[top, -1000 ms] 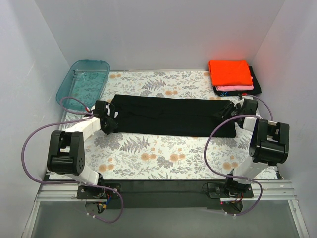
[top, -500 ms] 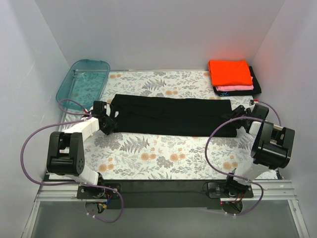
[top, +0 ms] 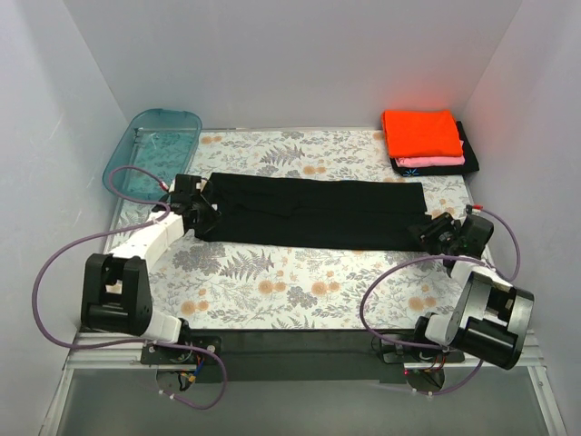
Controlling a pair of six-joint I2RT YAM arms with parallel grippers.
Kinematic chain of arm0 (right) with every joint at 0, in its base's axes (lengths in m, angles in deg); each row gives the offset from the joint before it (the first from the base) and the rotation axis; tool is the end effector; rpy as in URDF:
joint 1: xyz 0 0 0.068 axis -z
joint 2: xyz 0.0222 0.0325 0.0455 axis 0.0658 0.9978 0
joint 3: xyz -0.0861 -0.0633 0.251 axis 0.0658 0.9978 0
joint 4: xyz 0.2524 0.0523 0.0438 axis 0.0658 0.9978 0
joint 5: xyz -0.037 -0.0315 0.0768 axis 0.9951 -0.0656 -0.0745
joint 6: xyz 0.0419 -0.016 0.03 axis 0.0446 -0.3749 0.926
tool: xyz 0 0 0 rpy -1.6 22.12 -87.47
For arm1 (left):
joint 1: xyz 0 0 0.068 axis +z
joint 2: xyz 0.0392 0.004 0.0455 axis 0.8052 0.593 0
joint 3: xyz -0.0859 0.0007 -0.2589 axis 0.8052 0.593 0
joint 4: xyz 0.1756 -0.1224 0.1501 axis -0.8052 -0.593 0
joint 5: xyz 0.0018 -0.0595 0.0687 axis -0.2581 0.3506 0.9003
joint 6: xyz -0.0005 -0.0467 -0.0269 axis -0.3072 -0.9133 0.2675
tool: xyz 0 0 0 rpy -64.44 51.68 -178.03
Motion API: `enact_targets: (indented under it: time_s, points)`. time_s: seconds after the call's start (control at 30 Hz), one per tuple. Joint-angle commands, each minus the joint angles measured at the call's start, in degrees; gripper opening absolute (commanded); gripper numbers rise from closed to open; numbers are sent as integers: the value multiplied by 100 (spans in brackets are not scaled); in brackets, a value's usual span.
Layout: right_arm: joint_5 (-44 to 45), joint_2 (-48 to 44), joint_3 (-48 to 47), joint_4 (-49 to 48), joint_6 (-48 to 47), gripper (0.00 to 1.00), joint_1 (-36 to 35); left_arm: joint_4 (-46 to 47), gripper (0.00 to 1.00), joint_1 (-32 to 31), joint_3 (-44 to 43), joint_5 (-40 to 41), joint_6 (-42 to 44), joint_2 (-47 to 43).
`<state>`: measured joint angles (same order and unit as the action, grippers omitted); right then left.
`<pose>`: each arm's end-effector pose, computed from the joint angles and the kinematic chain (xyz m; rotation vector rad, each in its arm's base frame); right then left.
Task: Fold and stack the t-shirts
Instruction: Fold the tshirt
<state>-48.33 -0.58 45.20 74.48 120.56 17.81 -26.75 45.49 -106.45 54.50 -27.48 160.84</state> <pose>0.2213 -0.0704 0.1621 0.8272 1.9920 0.6640 0.2835 -0.0389 0.2075 -1.6324 2.0719 -0.5536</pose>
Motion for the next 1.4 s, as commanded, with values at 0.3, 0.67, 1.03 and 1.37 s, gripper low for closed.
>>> enact_targets:
  time_s: [0.3,0.67,1.03,1.37]
  points:
    - [246,579,487,-36,-100,41,1110,24,14,418,291,988,-228,809]
    - [930,-940,269,982,-196,44,752,-485,37,428,37,954,-140,221]
    - [2434,-29,-1787,2802,-1751,56,-2060,-1145,62,-827,-1089,1463,-386,78]
    - [2373,1580,-2807,3497,-2552,58,-3300,-1084,63,-1199,-2003,1323,-448,1951]
